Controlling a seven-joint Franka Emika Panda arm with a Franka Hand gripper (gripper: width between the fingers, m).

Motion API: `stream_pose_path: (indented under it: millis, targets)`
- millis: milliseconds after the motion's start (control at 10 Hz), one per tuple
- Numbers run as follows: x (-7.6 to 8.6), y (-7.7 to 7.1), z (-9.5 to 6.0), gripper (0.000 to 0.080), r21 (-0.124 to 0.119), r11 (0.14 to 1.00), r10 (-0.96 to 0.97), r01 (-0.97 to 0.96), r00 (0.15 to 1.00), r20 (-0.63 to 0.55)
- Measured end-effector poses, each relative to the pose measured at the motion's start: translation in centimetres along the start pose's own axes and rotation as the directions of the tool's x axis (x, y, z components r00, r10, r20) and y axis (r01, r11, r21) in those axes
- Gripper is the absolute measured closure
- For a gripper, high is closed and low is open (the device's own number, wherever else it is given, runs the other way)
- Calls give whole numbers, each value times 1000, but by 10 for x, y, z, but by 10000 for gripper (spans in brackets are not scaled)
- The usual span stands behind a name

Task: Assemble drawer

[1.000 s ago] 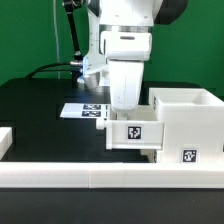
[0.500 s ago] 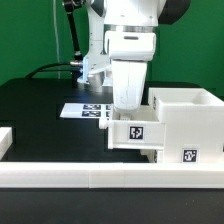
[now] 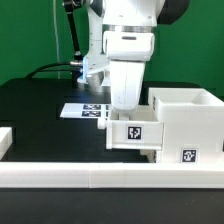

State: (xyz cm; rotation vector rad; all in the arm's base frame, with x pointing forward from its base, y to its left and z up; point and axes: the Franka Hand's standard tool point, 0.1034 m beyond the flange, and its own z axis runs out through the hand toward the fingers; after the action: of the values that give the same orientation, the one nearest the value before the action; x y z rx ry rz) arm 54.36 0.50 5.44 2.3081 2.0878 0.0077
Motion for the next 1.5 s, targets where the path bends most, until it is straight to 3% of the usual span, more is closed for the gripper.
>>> stream_pose_path:
  millis: [1000,1200,1300,1500]
  targets:
    - [-2,0,0,758,7,999,-45,44,999,20]
    - [-2,0,0,758,-3,997,-75,75,997,19]
    - [-7,1,1,758,-19,992,-121,121,992,25]
    - [-7,0,2,758,-13,983,-185,186,982,32]
